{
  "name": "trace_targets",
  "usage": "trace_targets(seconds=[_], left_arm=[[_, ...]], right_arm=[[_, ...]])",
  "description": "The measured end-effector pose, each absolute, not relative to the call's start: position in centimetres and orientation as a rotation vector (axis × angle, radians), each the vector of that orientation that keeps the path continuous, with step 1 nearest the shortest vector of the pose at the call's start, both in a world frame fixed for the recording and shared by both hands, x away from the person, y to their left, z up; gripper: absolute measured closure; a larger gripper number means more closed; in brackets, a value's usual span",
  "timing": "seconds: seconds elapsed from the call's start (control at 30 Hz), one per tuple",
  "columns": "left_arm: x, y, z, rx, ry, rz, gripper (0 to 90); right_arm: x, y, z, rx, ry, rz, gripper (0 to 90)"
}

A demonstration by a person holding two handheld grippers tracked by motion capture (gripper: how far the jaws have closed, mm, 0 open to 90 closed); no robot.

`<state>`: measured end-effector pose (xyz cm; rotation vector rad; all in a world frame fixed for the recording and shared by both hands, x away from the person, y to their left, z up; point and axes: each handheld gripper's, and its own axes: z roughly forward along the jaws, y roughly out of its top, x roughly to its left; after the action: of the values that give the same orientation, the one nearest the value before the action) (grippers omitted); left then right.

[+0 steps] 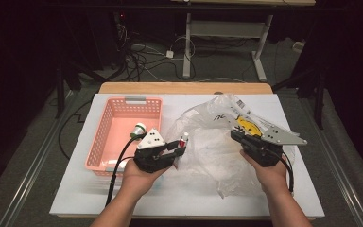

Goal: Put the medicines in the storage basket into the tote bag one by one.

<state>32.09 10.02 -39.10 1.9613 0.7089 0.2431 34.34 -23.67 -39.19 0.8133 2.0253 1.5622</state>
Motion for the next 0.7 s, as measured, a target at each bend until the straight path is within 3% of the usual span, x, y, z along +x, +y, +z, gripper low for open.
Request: trace_targets(seconds=[0.7], left_arm=[[33.4,5.7,-39.5,1.993,0.666,0.232,67.6]], right_arm=[[34.3,-24.0,-39.0,0.823,2.014,1.574,90.0]])
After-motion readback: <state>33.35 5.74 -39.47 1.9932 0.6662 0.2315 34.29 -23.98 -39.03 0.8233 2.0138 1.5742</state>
